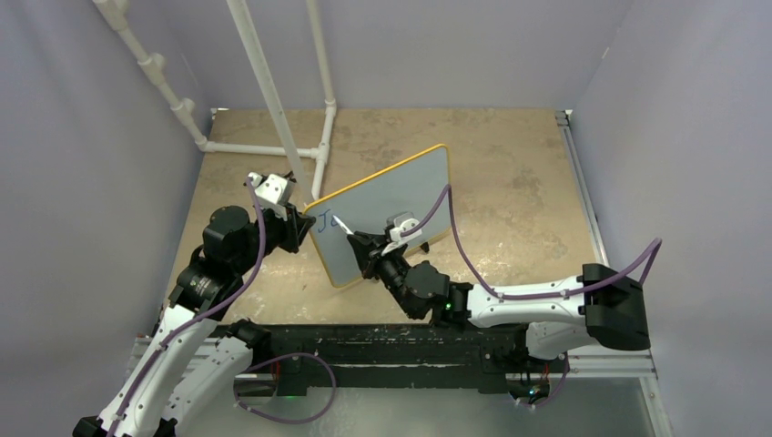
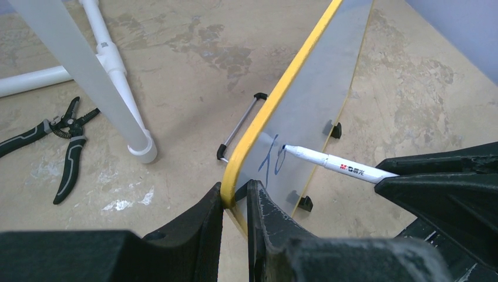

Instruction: Write a sentence on the whiteboard

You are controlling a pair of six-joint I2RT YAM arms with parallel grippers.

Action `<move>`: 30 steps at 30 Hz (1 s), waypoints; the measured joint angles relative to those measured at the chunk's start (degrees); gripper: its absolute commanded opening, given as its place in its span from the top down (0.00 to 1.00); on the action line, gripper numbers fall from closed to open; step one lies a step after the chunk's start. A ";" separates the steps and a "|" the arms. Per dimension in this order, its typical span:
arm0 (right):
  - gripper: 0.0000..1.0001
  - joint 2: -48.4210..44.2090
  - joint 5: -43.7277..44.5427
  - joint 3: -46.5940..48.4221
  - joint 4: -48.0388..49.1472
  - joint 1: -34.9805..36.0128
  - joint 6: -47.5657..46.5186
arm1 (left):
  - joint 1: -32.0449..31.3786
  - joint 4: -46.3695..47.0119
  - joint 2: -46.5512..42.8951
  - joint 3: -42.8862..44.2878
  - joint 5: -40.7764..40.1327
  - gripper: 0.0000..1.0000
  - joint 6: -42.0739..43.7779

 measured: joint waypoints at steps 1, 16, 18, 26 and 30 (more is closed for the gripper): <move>1.00 -0.31 0.07 -0.20 0.22 0.00 0.00 | 0.00 -0.02 -0.02 0.00 0.07 1.00 0.00; 1.00 -0.26 2.64 -0.24 -1.46 0.00 1.49 | 0.00 0.00 -0.02 0.00 0.35 1.00 0.00; 1.00 -0.26 3.39 -0.24 -1.88 0.07 2.10 | 0.00 0.00 -0.02 0.00 0.33 1.00 0.00; 1.00 -0.28 4.63 -0.24 -3.56 0.15 4.87 | 0.00 0.02 -0.02 0.00 0.07 1.00 0.00; 1.00 -0.35 5.05 -0.24 -4.52 0.17 5.46 | 0.00 0.04 -0.02 -0.02 -0.09 1.00 0.00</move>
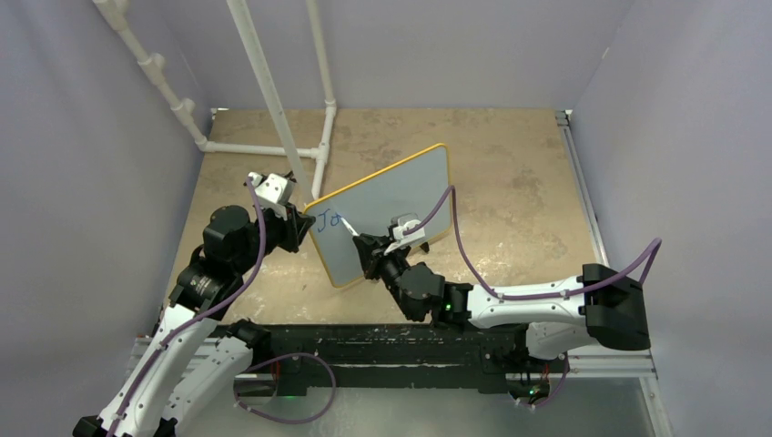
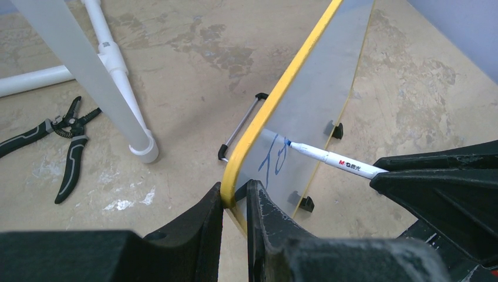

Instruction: Write a sentence on the whiteboard

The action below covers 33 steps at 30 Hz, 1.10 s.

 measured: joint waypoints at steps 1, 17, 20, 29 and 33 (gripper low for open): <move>1.00 -0.02 0.02 0.00 -0.11 0.00 0.07 | 0.00 0.00 0.00 0.02 0.00 1.00 0.00; 1.00 -3.43 -0.22 -2.71 2.97 -0.39 -3.23 | 0.00 -0.02 -0.13 0.00 0.61 1.00 0.00; 1.00 -3.43 -0.24 -2.71 4.09 -0.39 -4.46 | 0.00 -0.02 -0.13 0.00 0.63 1.00 0.00; 1.00 -2.93 -0.66 -2.67 6.12 -0.39 -7.10 | 0.00 -0.02 -0.13 0.00 0.72 1.00 0.00; 1.00 -1.77 -0.72 -2.64 6.21 -0.42 -7.63 | 0.00 -0.02 -0.13 0.00 0.74 1.00 0.00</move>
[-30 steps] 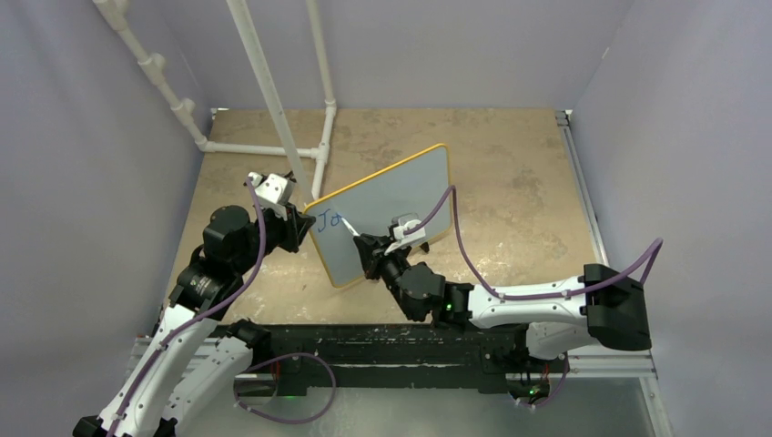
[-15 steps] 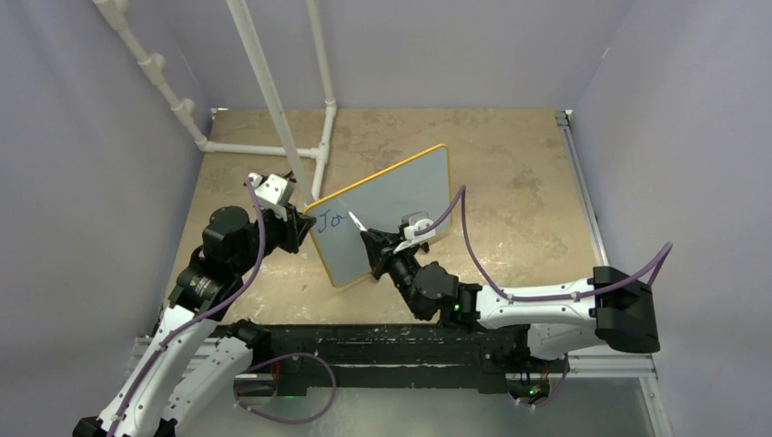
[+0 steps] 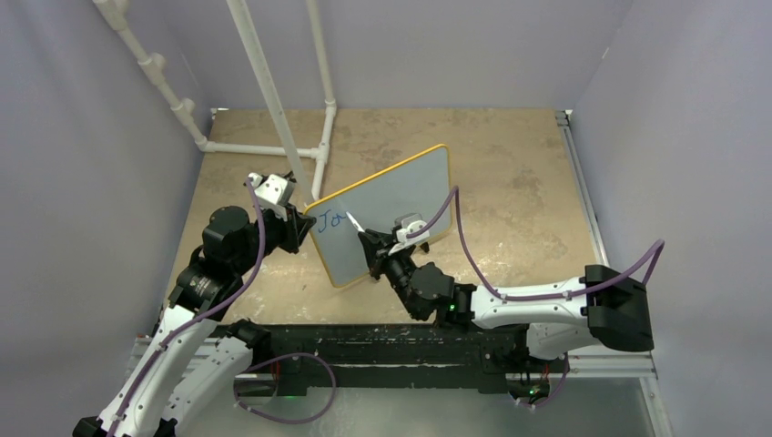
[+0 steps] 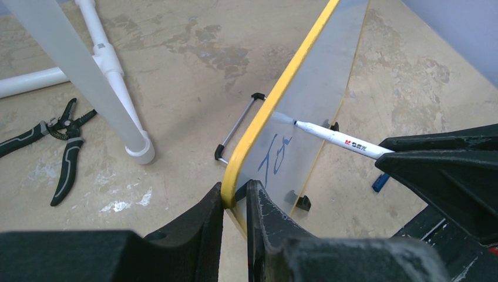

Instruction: Write a sentence on the whiteboard

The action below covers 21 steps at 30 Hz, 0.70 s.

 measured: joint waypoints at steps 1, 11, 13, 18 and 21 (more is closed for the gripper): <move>1.00 0.35 0.00 0.02 -0.02 0.00 -0.04 | 0.00 0.00 0.00 0.00 0.00 1.00 0.00; 1.00 1.05 0.17 0.37 -0.59 0.02 0.28 | 0.00 0.00 0.02 0.00 -0.13 1.00 0.02; 1.00 1.05 0.24 0.39 -0.92 0.02 0.81 | 0.00 0.00 0.02 0.00 -0.15 1.00 0.02; 1.00 1.05 0.17 0.39 -1.95 0.04 2.64 | 0.00 0.00 0.02 0.00 -0.26 1.00 0.00; 1.00 1.05 -0.15 0.39 -2.89 0.04 3.76 | 0.00 0.00 0.02 0.00 -0.35 1.00 0.02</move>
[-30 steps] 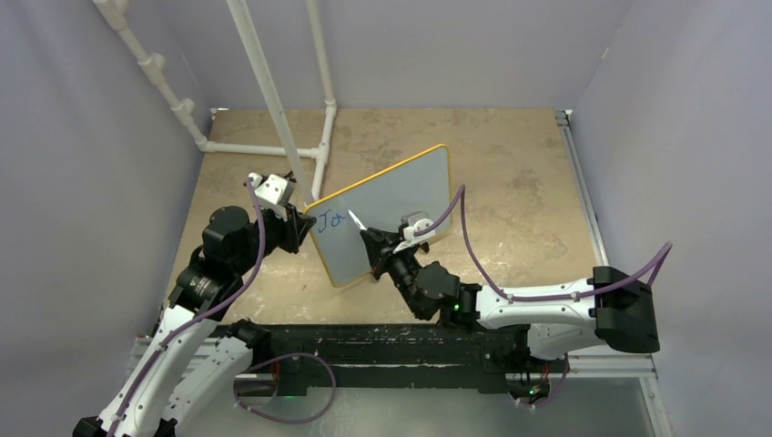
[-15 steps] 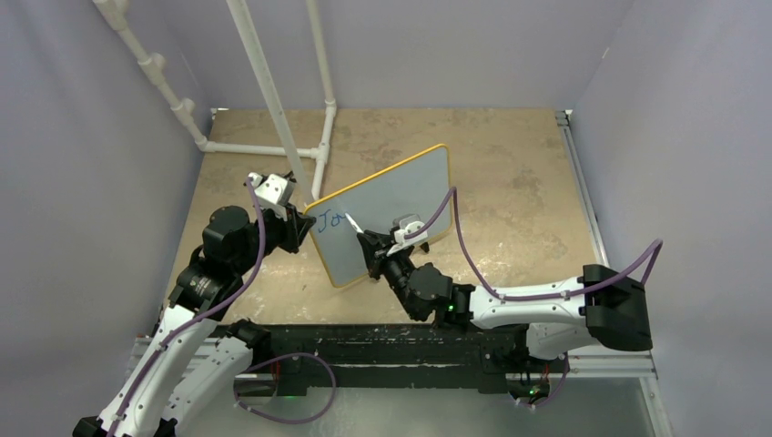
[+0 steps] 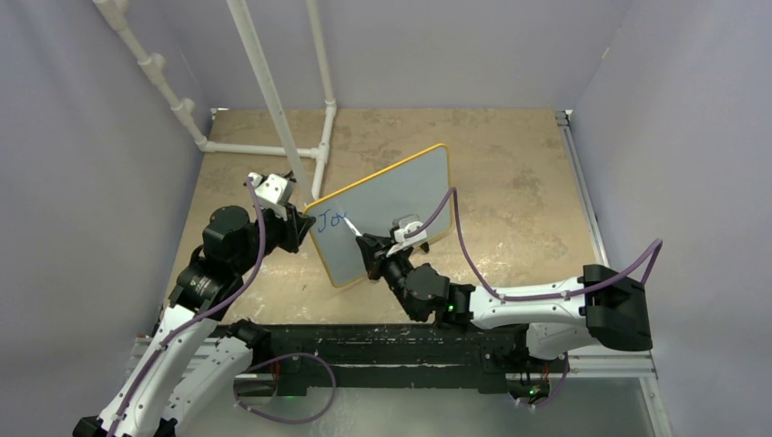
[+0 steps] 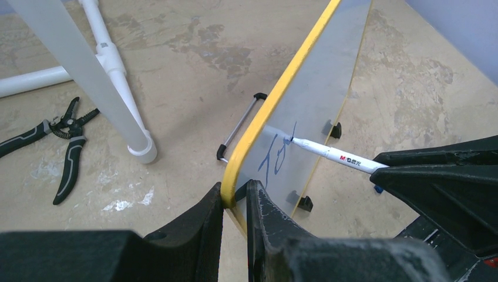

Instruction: Write a sentence on the whiteboard

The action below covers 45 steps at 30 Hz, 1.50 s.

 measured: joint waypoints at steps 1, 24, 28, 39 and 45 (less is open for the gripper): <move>1.00 0.00 -0.24 0.00 -0.24 0.00 0.24 | 0.00 0.00 0.00 0.00 -0.04 1.00 -0.02; 1.00 1.29 -2.86 -0.44 -3.56 1.38 5.29 | 0.00 -0.07 0.00 0.00 0.13 1.00 0.00; 1.00 1.55 -2.93 -0.44 -3.82 1.60 5.40 | 0.00 -0.11 -0.02 0.00 0.13 1.00 0.00; 1.00 1.40 -3.32 -0.52 -3.85 1.99 5.35 | 0.00 -0.39 -0.42 0.00 0.35 1.00 -0.02; 1.00 -1.92 -4.39 -1.68 -5.55 2.25 5.35 | -0.02 -0.68 -0.68 0.02 0.61 1.00 -0.04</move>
